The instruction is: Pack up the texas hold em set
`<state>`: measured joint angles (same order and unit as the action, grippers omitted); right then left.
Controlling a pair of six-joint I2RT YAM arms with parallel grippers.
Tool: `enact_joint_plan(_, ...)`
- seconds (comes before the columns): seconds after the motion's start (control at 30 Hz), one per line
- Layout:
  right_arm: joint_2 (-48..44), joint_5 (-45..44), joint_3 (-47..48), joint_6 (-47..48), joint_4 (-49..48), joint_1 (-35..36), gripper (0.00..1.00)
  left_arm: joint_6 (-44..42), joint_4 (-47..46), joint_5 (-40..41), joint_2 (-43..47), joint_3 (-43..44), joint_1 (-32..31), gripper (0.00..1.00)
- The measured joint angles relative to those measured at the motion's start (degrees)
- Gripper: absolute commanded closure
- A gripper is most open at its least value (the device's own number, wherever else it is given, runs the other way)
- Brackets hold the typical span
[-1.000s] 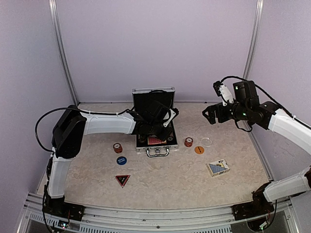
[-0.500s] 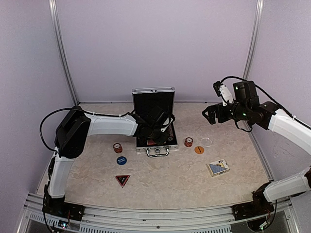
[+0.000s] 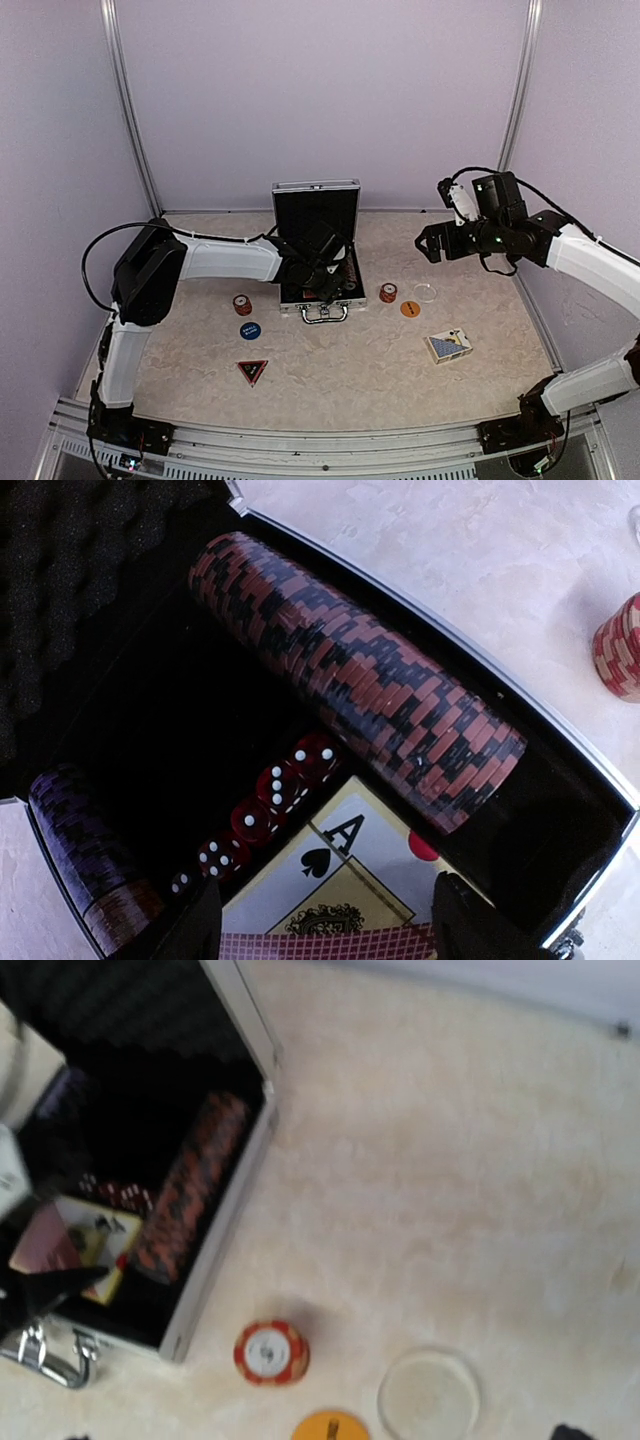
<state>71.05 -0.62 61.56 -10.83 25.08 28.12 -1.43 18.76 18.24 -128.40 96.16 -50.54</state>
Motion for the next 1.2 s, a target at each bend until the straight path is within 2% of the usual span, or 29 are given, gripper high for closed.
enact_joint_plan(0.23,0.7,-1.4,-5.2,-6.1,4.9,0.5,0.0,2.6,-2.2,-1.1,7.8,-4.4,-0.9,0.02)
enact_joint_plan(0.57,0.6,-3.7,-12.2,-15.2,11.6,5.2,0.0,6.1,-7.0,2.5,21.9,-11.3,-8.2,0.01)
enact_joint_plan(0.93,1.7,-6.9,-16.3,-20.4,14.6,6.8,0.0,9.3,-5.3,8.8,26.9,-19.0,-14.6,0.01)
enact_joint_plan(1.2,8.2,-7.8,-16.3,-20.8,15.0,7.5,0.0,10.6,-5.3,11.1,31.6,-21.6,-15.2,0.01)
